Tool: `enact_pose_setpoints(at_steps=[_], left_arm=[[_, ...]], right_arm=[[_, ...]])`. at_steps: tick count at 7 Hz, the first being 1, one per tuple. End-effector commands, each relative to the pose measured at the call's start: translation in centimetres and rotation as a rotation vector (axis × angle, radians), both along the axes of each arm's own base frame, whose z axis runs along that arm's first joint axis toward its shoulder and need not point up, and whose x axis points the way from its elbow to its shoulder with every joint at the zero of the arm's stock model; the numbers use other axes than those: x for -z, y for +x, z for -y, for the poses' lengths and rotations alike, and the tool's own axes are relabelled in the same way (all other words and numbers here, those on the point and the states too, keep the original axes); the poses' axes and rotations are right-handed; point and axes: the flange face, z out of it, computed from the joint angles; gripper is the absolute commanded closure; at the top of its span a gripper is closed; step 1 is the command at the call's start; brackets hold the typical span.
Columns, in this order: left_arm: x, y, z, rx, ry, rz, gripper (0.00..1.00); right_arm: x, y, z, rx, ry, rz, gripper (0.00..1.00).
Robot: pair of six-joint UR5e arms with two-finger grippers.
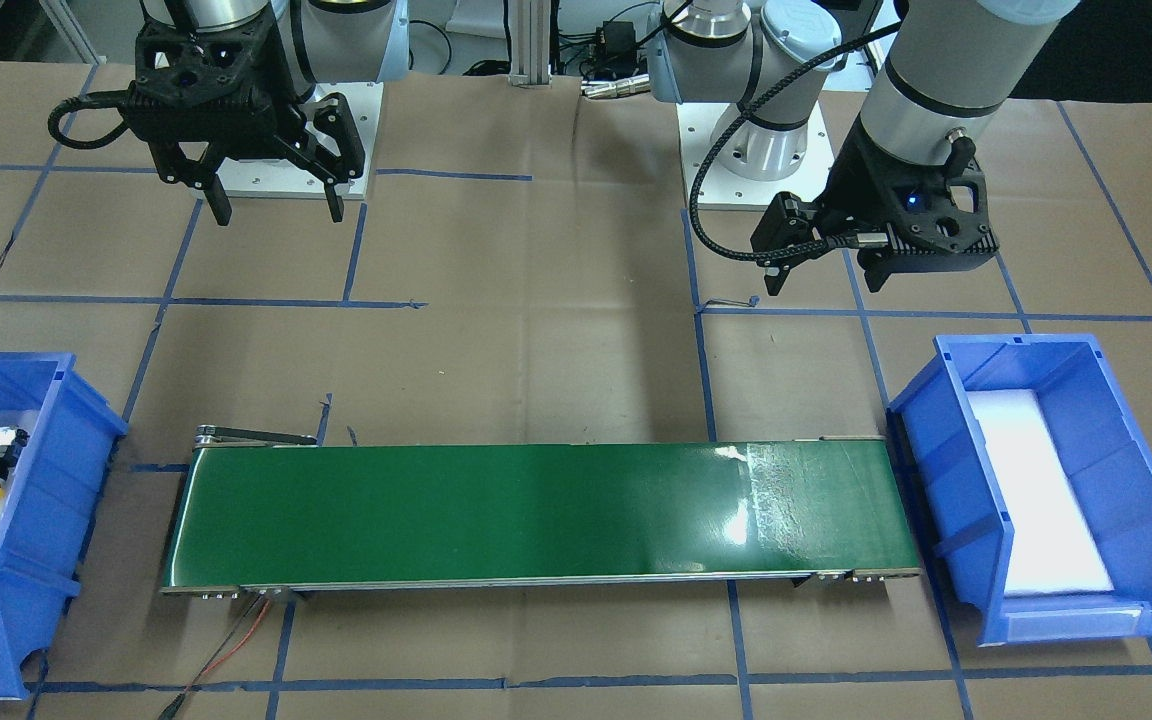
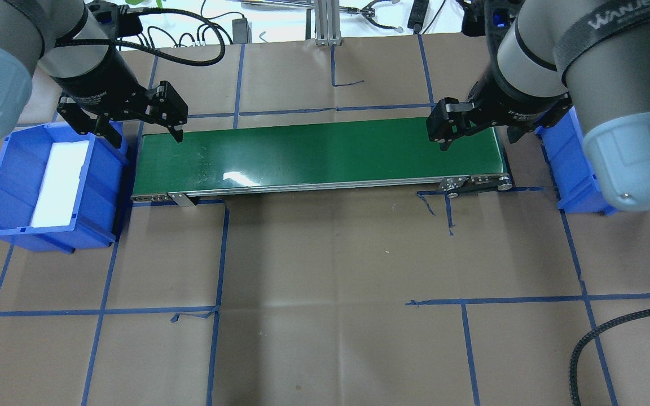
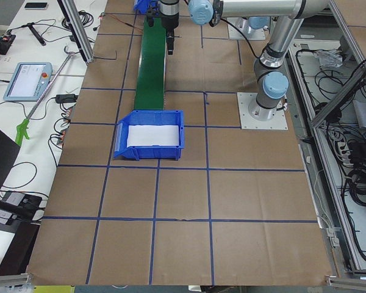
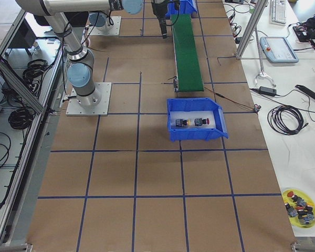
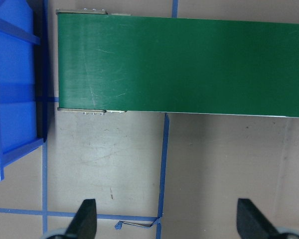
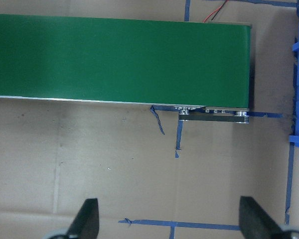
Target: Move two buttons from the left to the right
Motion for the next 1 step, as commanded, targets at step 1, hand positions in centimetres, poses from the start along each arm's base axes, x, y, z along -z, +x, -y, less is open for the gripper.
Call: enact_pose_setpoints(at_steps=[1], left_arm=[[0.02,-0.01,0.00,0.000,0.000,-0.001,0.00]], right_arm=[[0.05,0.01,0.06,0.000,0.000,0.000,0.00]])
